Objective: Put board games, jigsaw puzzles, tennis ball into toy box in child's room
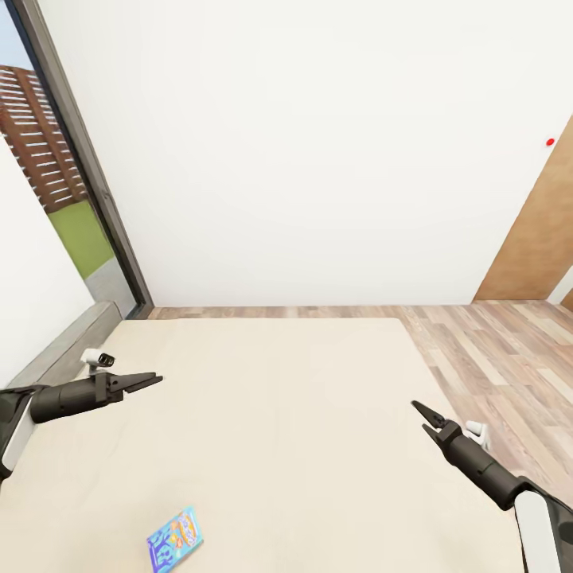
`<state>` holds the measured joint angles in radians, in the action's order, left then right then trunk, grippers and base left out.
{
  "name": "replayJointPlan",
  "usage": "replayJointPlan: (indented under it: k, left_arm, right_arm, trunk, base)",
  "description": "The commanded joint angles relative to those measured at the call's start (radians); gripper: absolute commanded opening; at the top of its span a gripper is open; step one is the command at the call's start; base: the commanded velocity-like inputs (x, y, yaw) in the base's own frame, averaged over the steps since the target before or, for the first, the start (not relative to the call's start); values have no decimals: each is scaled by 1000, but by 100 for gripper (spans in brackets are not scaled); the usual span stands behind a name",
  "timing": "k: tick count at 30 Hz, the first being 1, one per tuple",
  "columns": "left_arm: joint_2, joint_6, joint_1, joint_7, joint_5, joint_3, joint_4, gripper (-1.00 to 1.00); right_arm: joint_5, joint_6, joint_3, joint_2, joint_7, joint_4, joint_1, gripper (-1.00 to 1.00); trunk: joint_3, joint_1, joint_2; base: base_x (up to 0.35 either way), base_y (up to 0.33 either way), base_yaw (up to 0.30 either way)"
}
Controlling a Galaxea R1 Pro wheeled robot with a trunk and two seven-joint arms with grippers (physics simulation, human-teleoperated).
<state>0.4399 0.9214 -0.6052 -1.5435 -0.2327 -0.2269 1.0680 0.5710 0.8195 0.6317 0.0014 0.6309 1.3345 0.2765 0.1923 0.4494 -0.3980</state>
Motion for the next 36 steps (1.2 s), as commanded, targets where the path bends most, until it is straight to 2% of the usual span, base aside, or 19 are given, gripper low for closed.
replayJointPlan:
  k: [1,21,36]
  left_arm:
    - [0,11,-1,-3,0,0,0,100]
    - [0,10,-1,-3,0,0,0,100]
    - [0,11,-1,0,1,1,0,100]
  right_arm:
    - [1,6,2,0,3,1,1,100]
    - [15,7,3,0,3,2,1,100]
    - [6,6,2,1,3,2,1,100]
  trunk:
    - [2,1,-2]
    - [2,1,-2]
    - [2,1,-2]
  base:
    - [0,284,0]
    - [0,277,0]
    - [0,39,0]
